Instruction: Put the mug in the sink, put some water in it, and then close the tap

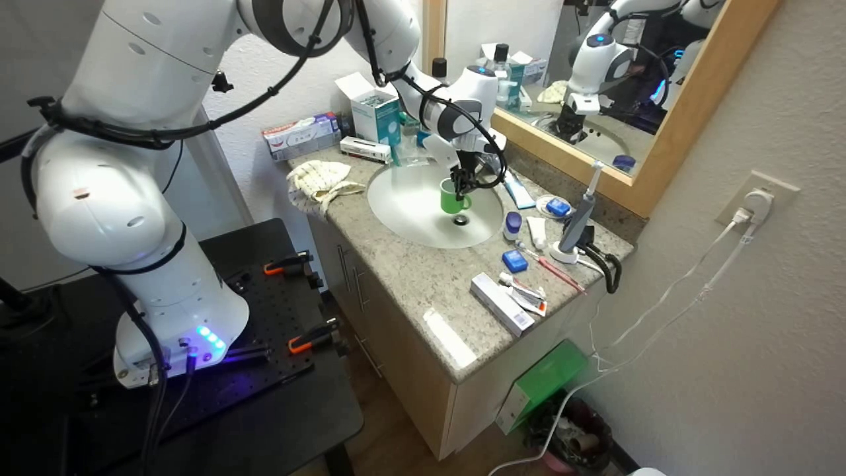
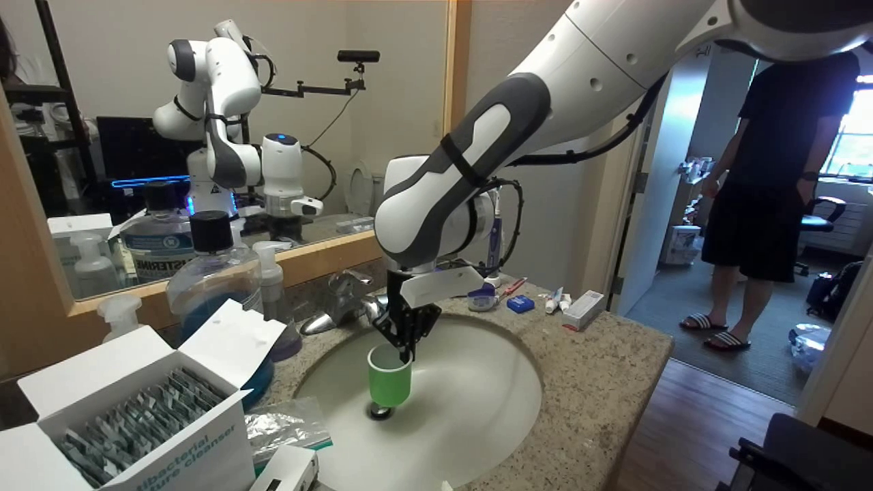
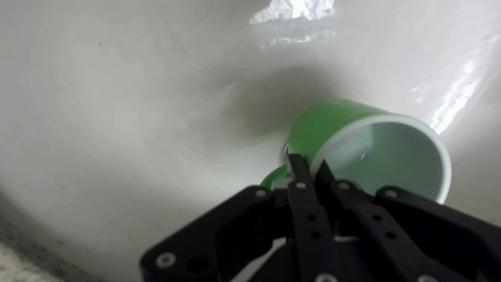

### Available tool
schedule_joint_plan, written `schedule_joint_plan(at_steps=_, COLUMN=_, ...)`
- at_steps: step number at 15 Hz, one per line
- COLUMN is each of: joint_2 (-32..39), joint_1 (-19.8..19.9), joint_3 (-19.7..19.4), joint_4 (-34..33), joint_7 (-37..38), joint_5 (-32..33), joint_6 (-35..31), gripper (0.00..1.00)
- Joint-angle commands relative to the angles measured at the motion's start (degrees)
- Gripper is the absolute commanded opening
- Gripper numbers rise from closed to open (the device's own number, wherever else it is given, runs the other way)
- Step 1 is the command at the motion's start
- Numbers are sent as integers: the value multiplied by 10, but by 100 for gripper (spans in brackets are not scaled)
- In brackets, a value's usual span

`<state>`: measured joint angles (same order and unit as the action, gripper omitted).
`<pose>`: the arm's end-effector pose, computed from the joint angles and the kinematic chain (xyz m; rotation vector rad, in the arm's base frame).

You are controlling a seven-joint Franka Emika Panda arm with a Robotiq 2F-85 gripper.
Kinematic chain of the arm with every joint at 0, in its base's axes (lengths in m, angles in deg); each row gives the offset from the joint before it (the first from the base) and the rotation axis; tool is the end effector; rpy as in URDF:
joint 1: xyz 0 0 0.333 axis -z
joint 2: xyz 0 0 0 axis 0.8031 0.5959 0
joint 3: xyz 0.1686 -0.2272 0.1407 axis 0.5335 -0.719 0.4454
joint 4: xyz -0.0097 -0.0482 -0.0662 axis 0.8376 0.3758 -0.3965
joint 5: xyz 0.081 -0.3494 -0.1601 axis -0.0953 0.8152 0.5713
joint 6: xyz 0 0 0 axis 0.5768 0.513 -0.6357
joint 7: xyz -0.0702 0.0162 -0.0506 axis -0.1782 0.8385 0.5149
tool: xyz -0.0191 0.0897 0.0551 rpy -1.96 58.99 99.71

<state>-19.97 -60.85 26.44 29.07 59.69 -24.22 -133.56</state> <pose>0.6678 0.0888 0.1549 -3.1126 0.1331 0.0258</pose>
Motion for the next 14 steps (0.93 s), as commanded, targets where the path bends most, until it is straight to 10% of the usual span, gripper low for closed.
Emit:
schedule_joint_plan(at_steps=1, joint_2=14, joint_1=-2, joint_3=-1, joint_4=-33, joint_7=12, joint_5=2, joint_6=28, gripper=2)
schedule_joint_plan(at_steps=14, joint_2=34, joint_1=20, joint_3=-13, joint_4=-14, joint_7=6, joint_5=-2, joint_6=21, gripper=2)
